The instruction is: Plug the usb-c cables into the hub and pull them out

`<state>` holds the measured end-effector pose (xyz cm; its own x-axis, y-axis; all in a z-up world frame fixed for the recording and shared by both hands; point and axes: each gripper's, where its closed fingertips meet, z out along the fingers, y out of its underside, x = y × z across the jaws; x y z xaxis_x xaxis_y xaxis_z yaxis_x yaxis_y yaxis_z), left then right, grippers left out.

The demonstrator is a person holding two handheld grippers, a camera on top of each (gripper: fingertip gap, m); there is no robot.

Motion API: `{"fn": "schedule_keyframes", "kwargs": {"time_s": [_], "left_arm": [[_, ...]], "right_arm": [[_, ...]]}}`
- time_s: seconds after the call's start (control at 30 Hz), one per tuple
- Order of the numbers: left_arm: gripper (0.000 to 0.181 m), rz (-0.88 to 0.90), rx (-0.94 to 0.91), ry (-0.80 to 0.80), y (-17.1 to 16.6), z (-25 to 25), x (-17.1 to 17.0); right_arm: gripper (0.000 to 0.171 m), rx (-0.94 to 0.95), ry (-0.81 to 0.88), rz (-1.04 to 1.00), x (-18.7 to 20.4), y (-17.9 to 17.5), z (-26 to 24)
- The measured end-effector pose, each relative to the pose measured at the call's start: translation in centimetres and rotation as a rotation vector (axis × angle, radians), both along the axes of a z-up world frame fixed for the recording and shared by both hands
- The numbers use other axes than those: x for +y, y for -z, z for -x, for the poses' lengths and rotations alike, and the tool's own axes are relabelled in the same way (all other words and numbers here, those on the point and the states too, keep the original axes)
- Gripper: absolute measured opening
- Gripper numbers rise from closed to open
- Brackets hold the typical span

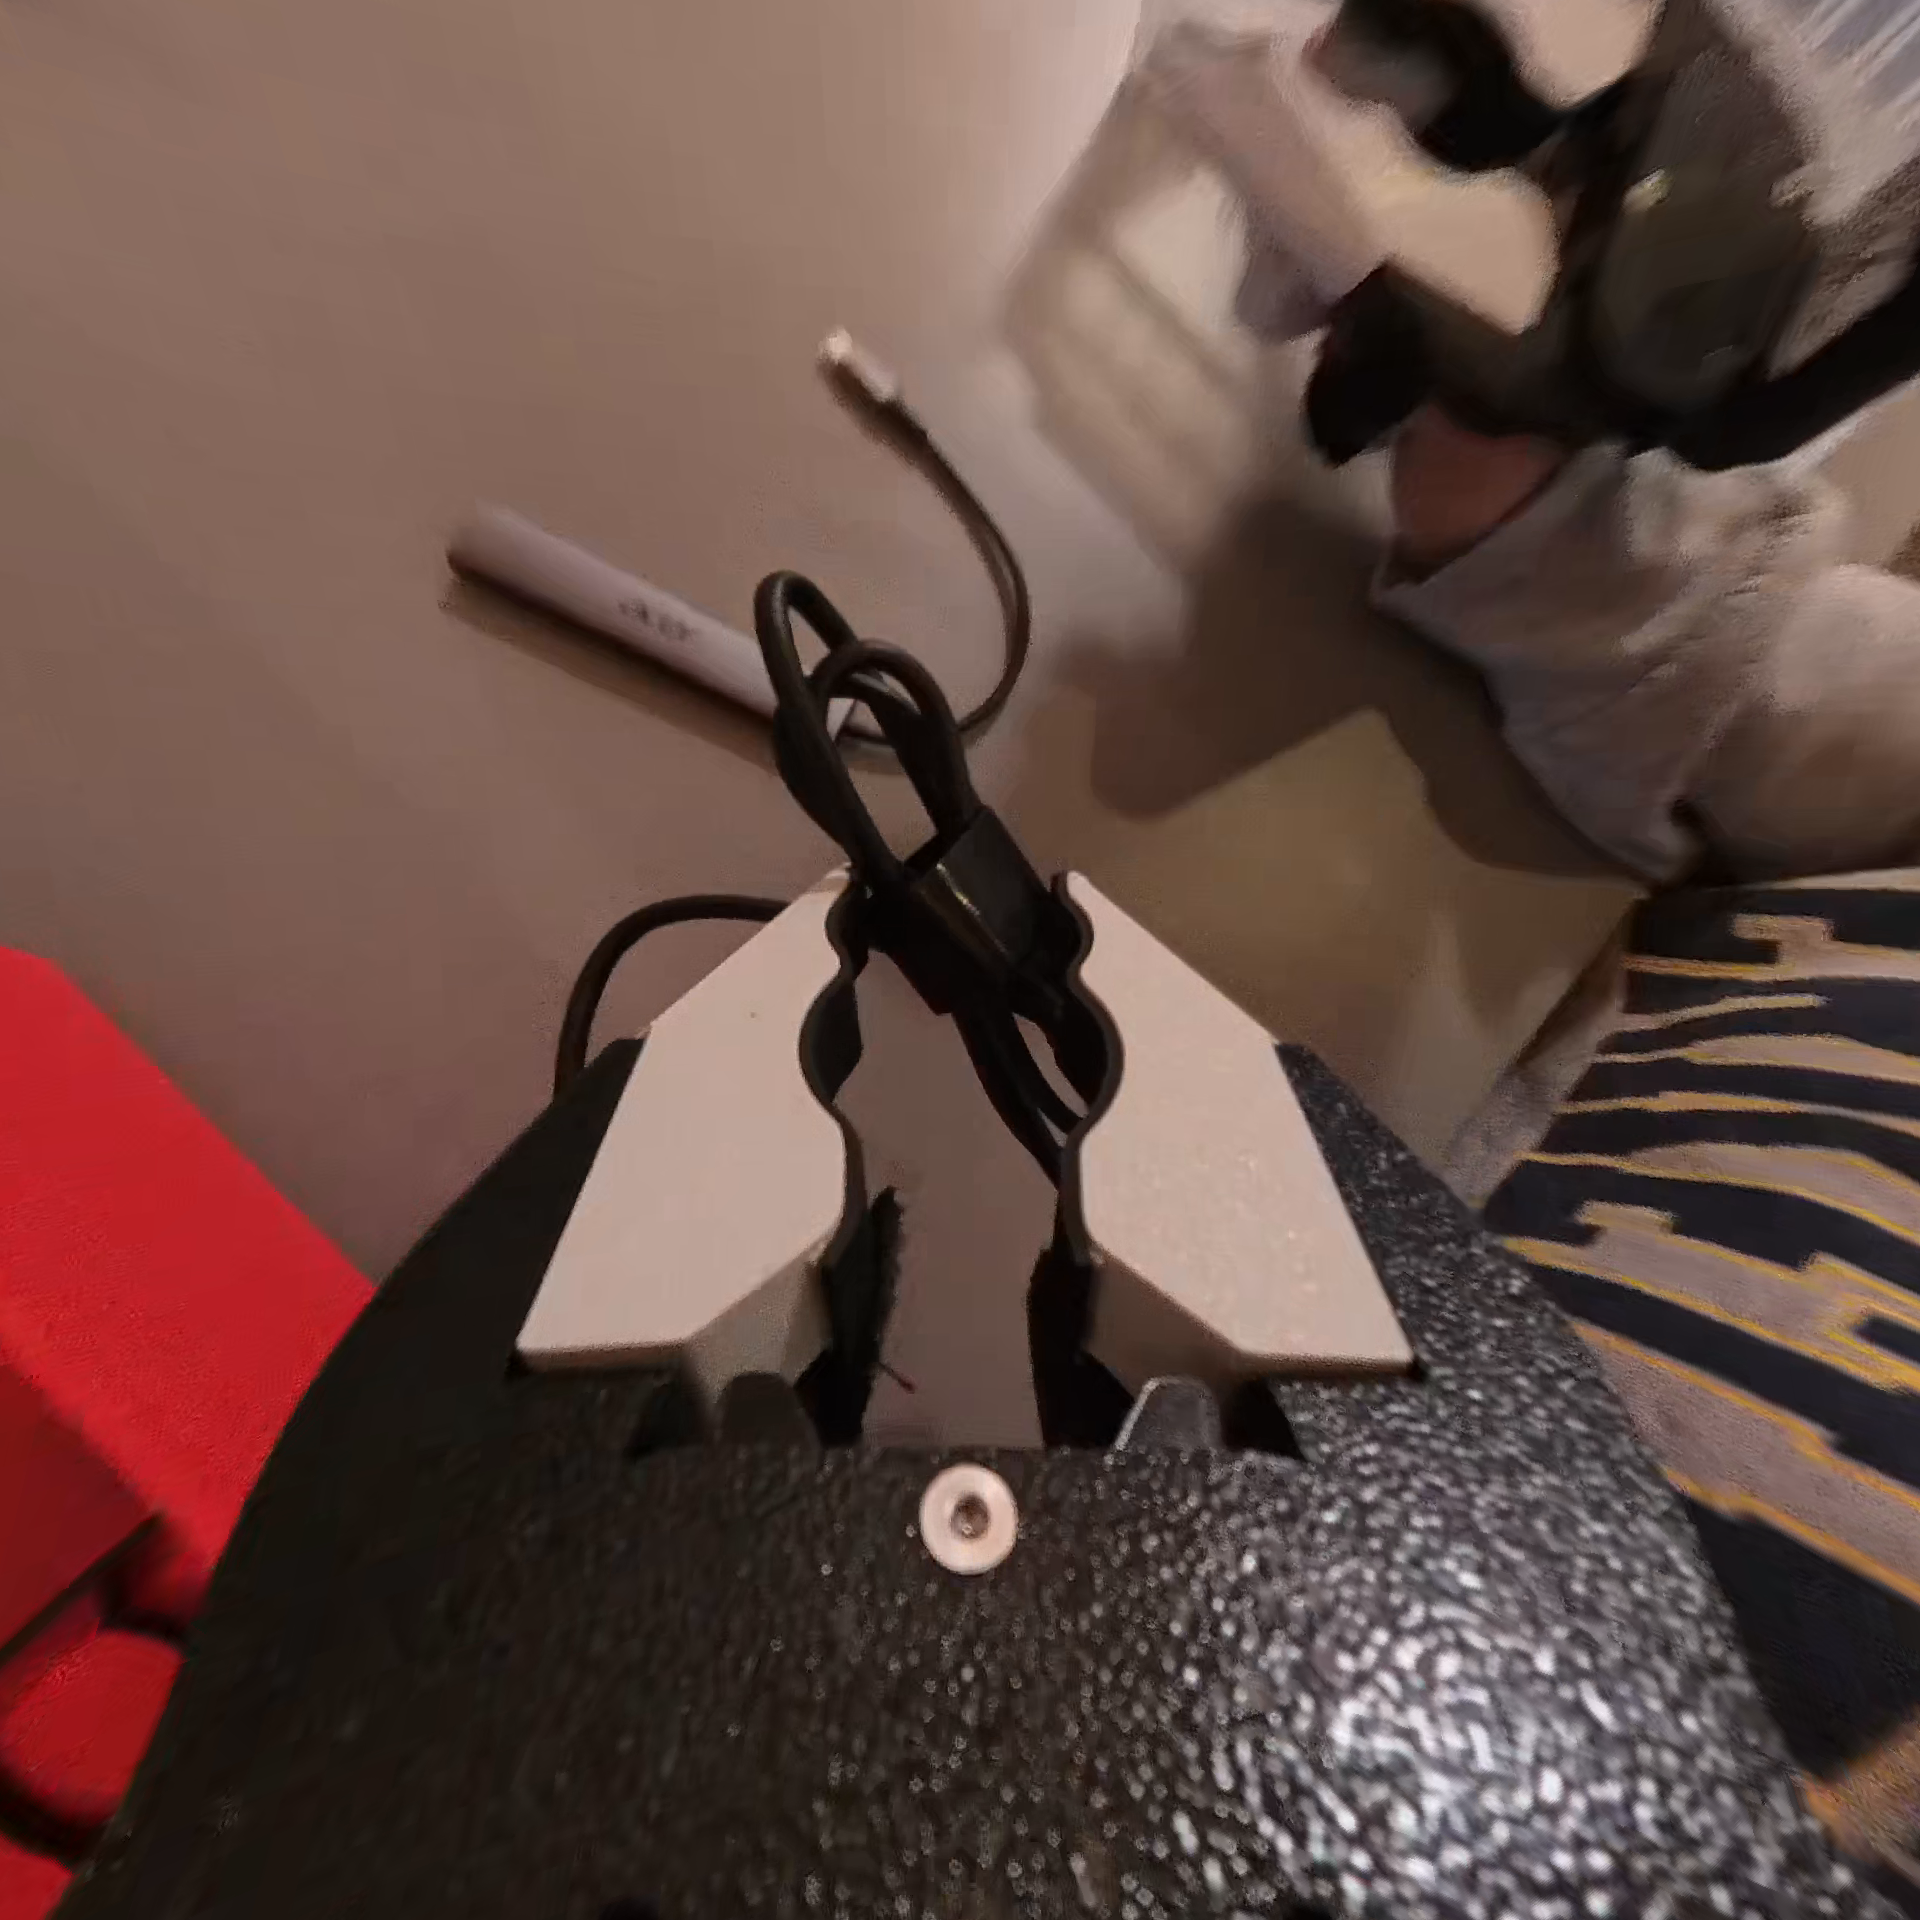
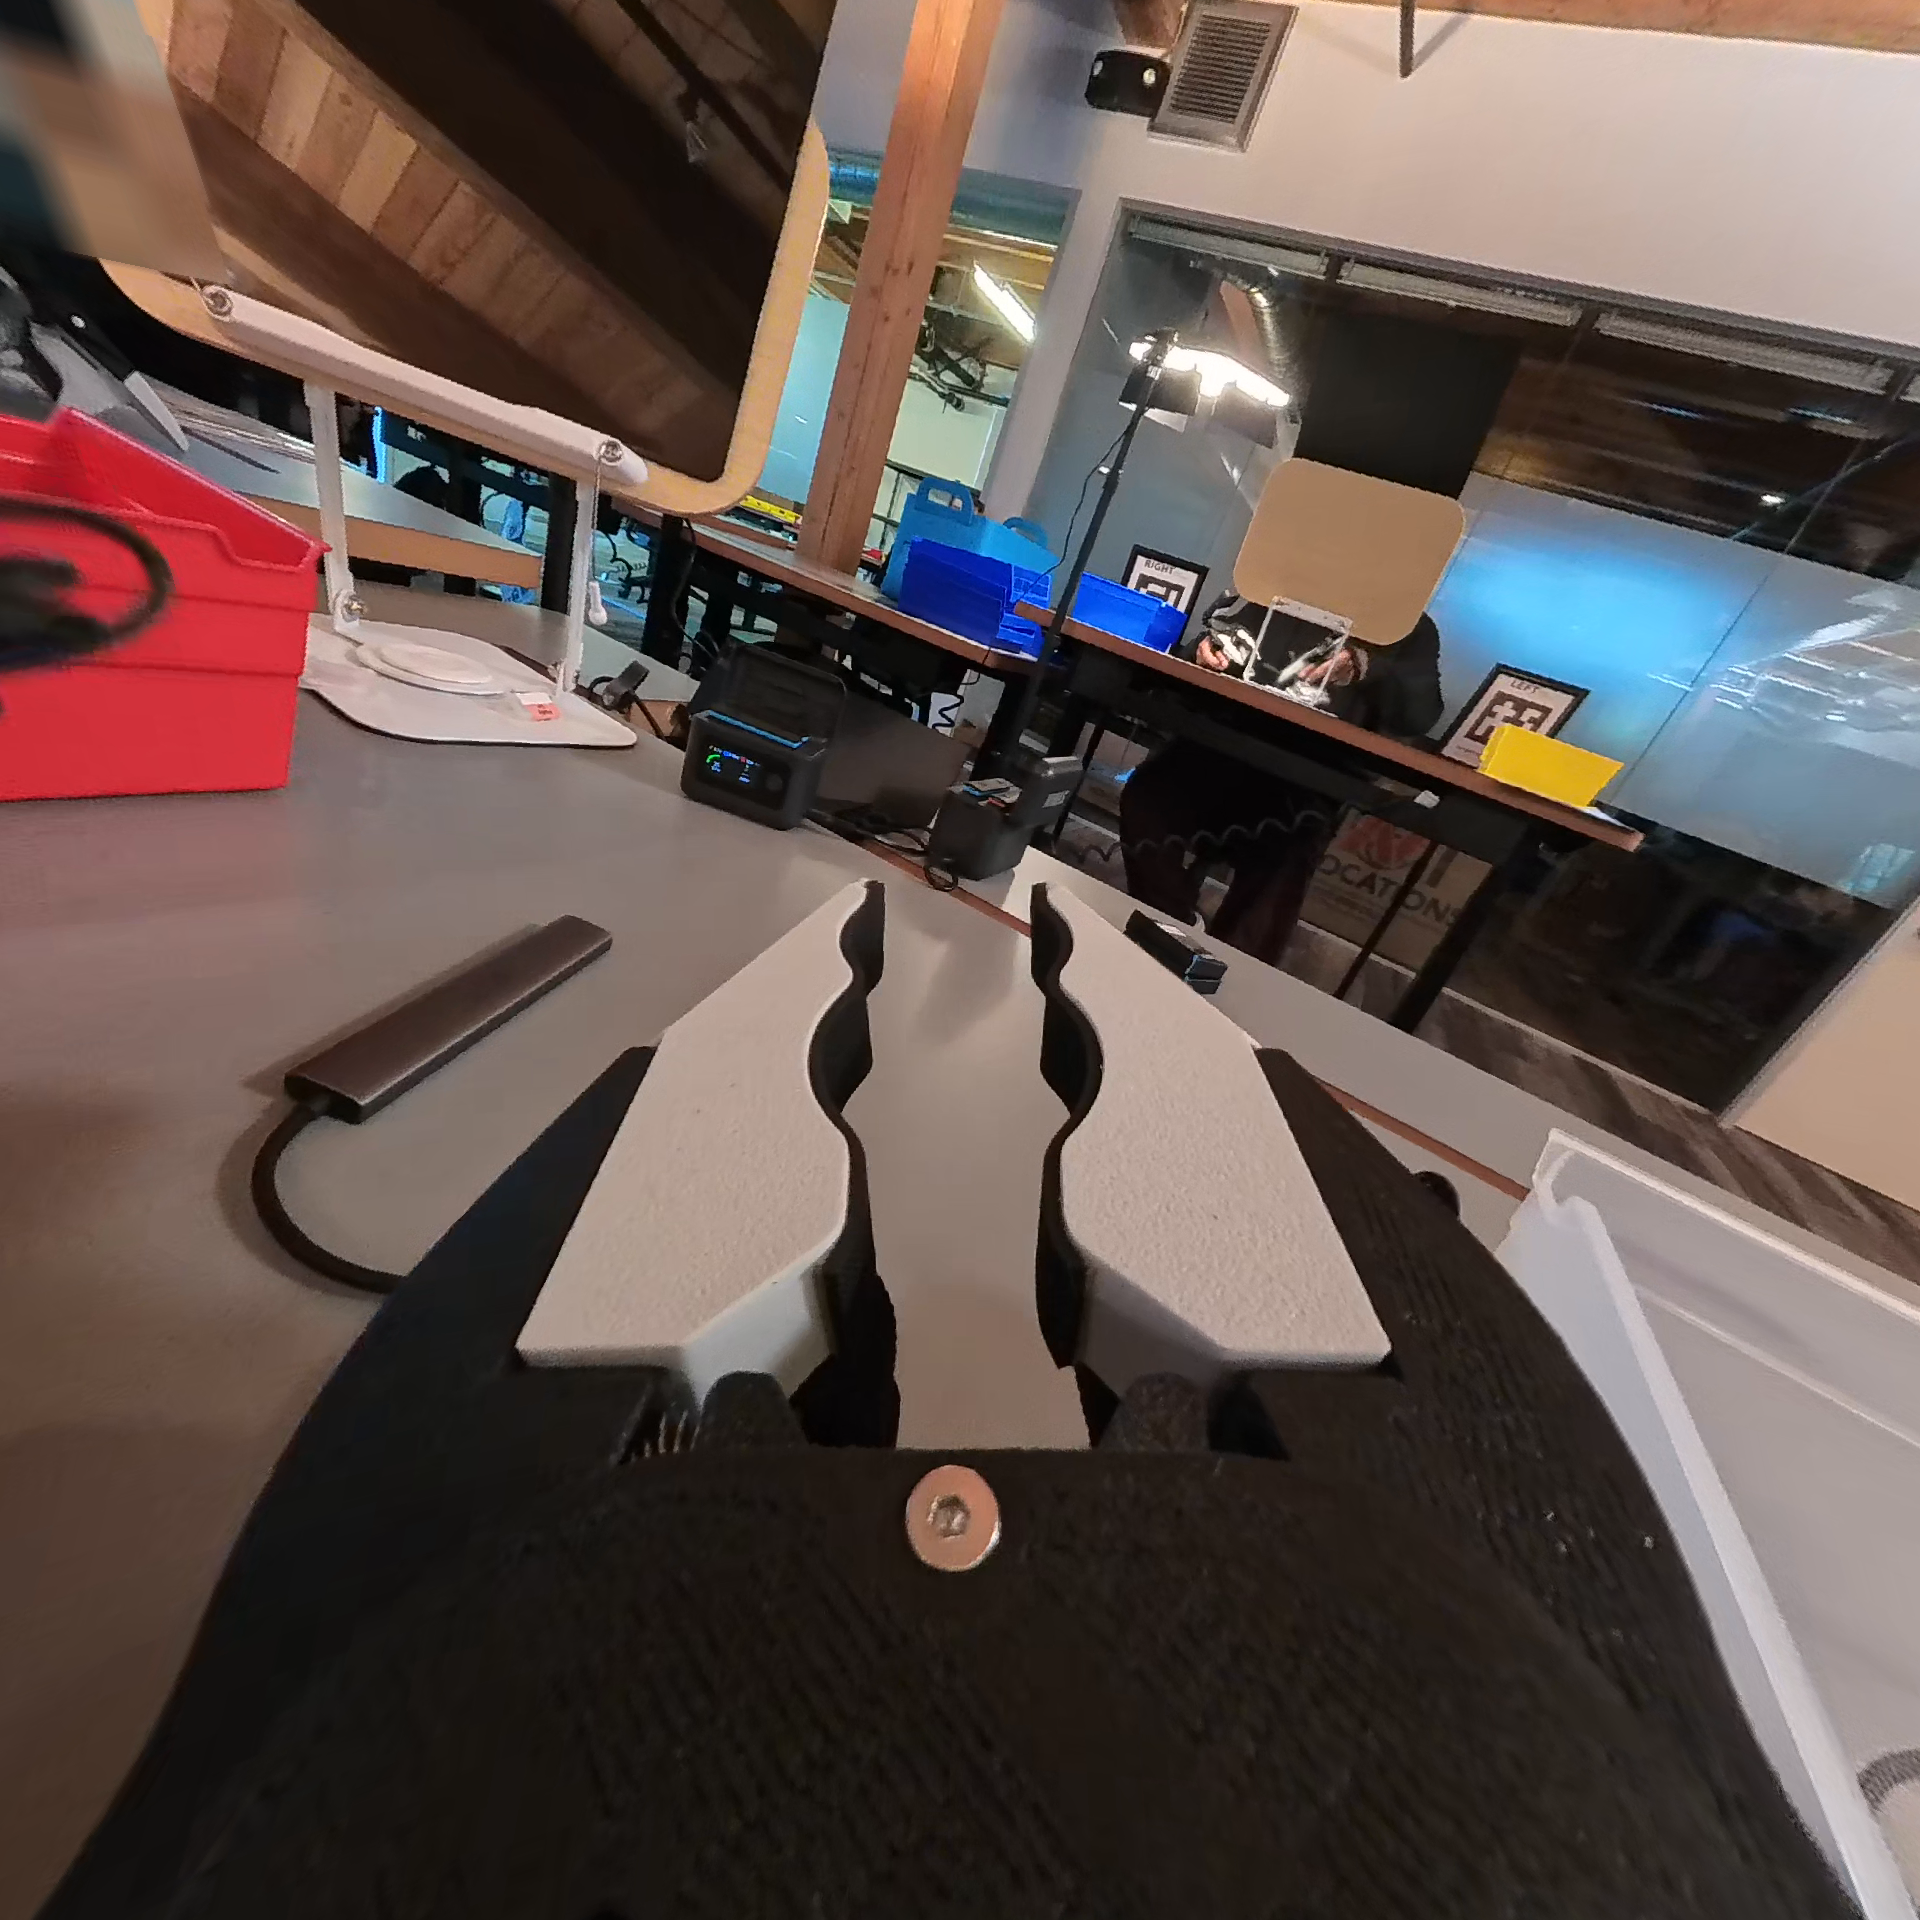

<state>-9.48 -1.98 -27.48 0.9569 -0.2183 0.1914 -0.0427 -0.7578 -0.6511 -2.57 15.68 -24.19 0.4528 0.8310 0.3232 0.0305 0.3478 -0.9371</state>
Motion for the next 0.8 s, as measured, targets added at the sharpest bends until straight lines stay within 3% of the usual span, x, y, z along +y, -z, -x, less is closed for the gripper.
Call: {"fn": "schedule_keyframes", "kwargs": {"time_s": [0.13,0.3,0.43,0.63,0.73,0.8], "left_arm": [[0.034,0.092,0.036,-0.029,4.4,0.5,1.5],[0.038,0.126,0.055,0.033,6.2,-0.2,1.7],[0.069,0.021,0.033,0.019,3.5,-0.6,1.7],[0.064,-0.302,0.028,-0.018,-5.8,0.3,-1.6],[0.054,-0.347,0.11,-0.249,-8.2,6.1,-4.7],[0.053,-0.28,0.176,-0.454,-7.6,11.3,-7.6]], "right_arm": [[0.026,-0.008,-0.006,-0.016,-0.2,0.0,0.2],[0.026,-0.012,-0.013,-0.018,-0.3,0.0,0.3],[0.026,-0.003,-0.012,-0.008,-0.1,-0.1,0.1],[0.026,0.006,-0.015,-0.004,-0.2,-0.2,-0.1],[0.026,0.0,-0.02,0.0,-0.3,-0.1,0.0],[0.026,-0.004,-0.025,-0.003,-0.5,0.0,0.1]]}}
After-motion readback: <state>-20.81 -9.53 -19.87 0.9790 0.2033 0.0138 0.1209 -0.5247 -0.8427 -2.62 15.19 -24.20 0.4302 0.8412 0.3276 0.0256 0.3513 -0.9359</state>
